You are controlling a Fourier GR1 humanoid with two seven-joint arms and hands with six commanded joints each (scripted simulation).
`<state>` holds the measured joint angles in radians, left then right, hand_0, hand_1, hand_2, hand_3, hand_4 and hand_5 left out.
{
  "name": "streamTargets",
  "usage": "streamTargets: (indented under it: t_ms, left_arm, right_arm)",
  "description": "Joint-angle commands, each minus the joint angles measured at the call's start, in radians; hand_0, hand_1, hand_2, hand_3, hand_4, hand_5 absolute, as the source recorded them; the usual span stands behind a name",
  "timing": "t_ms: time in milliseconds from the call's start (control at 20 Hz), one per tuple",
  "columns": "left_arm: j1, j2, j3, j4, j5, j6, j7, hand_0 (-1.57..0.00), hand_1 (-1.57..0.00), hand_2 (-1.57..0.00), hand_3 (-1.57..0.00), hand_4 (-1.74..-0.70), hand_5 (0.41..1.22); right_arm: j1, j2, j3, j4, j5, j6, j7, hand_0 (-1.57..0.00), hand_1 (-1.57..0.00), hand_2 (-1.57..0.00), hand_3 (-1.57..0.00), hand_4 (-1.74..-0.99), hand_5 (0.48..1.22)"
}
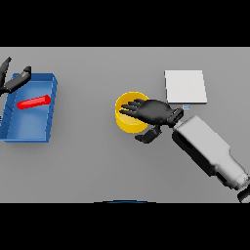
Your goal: Pick up the red beaker and tilt it to pour out 1 green nut into yellow bowl. Pick up the yellow bowl and place it on the metallic measuring scale.
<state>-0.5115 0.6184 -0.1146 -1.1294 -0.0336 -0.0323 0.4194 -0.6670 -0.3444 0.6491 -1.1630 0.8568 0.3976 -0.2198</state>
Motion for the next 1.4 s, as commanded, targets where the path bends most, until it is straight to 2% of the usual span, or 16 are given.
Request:
streamTargets:
  t_ms: [0, 150, 300, 400, 500, 550, 600, 650, 700, 800, 850, 1000, 1050, 1100, 1200, 1350]
  left_arm:
    - [-0.007, -0.002, 0.0, 0.011, 0.0, -0.004, 0.002, 0.0, 0.0, 0.0, 0.0, -0.8, 0.702]
    - [-0.009, -0.01, -0.005, 0.023, -0.005, -0.003, -0.002, 0.0, 0.0, 0.0, 0.0, -0.8, 0.703]
    - [-0.004, -0.004, -0.01, 0.02, -0.014, -0.002, -0.002, 0.0, 0.0, 0.0, 0.0, -0.79, 0.708]
    - [-0.015, 0.001, -0.008, 0.028, -0.015, -0.008, 0.0, 0.0, 0.0, 0.0, 0.0, -0.79, 0.713]
    - [-0.016, 0.005, -0.003, 0.026, -0.007, -0.014, -0.004, 0.0, 0.0, 0.0, 0.0, -0.79, 0.712]
    - [-0.012, -0.001, -0.007, 0.026, -0.011, -0.009, -0.008, 0.0, 0.0, 0.0, 0.0, -0.79, 0.711]
    - [-0.015, -0.002, -0.009, 0.03, -0.012, -0.012, -0.01, 0.0, 0.0, 0.0, 0.0, -0.79, 0.71]
    - [-0.011, 0.001, -0.008, 0.029, -0.011, -0.015, -0.019, 0.0, 0.0, 0.0, 0.0, -0.79, 0.71]
    - [-0.005, 0.005, -0.002, 0.029, -0.007, -0.013, -0.029, 0.0, 0.0, 0.0, 0.0, -0.79, 0.71]
    - [0.001, 0.007, -0.003, 0.023, -0.009, -0.012, -0.019, 0.0, 0.0, 0.0, 0.0, -0.79, 0.707]
    - [-0.008, 0.004, -0.004, 0.032, -0.01, -0.013, -0.018, 0.0, 0.0, 0.0, 0.0, -0.79, 0.709]
    - [-0.015, 0.006, -0.009, 0.034, -0.016, -0.016, -0.008, 0.0, 0.0, 0.0, 0.0, -0.78, 0.71]
    - [-0.015, 0.008, -0.007, 0.033, -0.016, -0.016, -0.009, 0.0, 0.0, 0.0, 0.0, -0.78, 0.71]
    - [-0.014, 0.006, -0.005, 0.037, -0.011, -0.018, -0.015, 0.0, 0.0, 0.0, 0.0, -0.78, 0.712]
    - [-0.007, 0.005, -0.005, 0.025, -0.003, -0.025, -0.027, 0.0, 0.0, 0.0, 0.0, -0.79, 0.704]
    - [-0.008, 0.004, -0.012, 0.032, -0.018, -0.015, -0.018, 0.0, 0.0, 0.0, 0.0, -0.77, 0.706]
  right_arm:
    - [-0.003, -0.01, 0.01, -0.004, 0.004, 0.014, -0.015, 0.0, 0.0, 0.0, 0.0, -1.168, 0.673]
    - [-0.054, 0.019, 0.029, 0.087, 0.022, 0.015, -0.018, 0.0, 0.0, 0.0, 0.0, -1.181, 0.674]
    - [-0.062, 0.023, 0.041, 0.125, 0.028, 0.02, -0.034, 0.0, 0.0, 0.0, -0.01, -1.188, 0.693]
    - [-0.078, 0.038, 0.034, 0.147, 0.024, 0.024, -0.019, 0.0, 0.0, -0.01, -0.04, -1.209, 0.732]
    - [-0.075, 0.048, 0.041, 0.157, 0.028, 0.02, -0.014, -0.05, -0.06, -0.09, -0.13, -1.261, 0.809]
    - [-0.075, 0.044, 0.042, 0.159, 0.029, 0.019, -0.027, -0.19, -0.18, -0.19, -0.21, -1.309, 0.891]
    - [-0.071, 0.04, 0.044, 0.147, 0.03, 0.014, -0.036, -0.45, -0.41, -0.35, -0.32, -1.363, 0.957]
    - [-0.071, 0.048, 0.044, 0.144, 0.028, 0.013, -0.027, -0.68, -0.64, -0.59, -0.57, -1.435, 1.01]
    - [-0.073, 0.039, 0.04, 0.141, 0.021, 0.016, -0.051, -0.86, -0.83, -0.79, -0.68, -1.492, 1.052]
    - [-0.078, 0.032, 0.044, 0.144, 0.02, 0.023, -0.076, -1.11, -1.09, -1.07, -0.88, -1.578, 1.113]
    - [-0.076, 0.036, 0.044, 0.136, 0.017, 0.026, -0.064, -1.21, -1.19, -1.13, -0.97, -1.611, 1.135]
    - [-0.071, 0.011, 0.04, 0.114, -0.003, 0.065, -0.073, -1.38, -1.38, -1.29, -1.11, -1.674, 1.177]
    - [-0.07, 0.019, 0.044, 0.103, 0.0, 0.076, -0.037, -1.42, -1.41, -1.32, -1.13, -1.688, 1.186]
    - [-0.074, 0.02, 0.045, 0.104, -0.001, 0.079, -0.029, -1.45, -1.45, -1.33, -1.17, -1.698, 1.193]
    - [-0.073, 0.006, 0.038, 0.08, -0.015, 0.084, -0.04, -1.49, -1.49, -1.36, -1.2, -1.714, 1.203]
    - [-0.081, -0.019, 0.017, 0.036, -0.035, 0.112, -0.007, -1.53, -1.53, -1.44, -1.17, -1.727, 1.212]
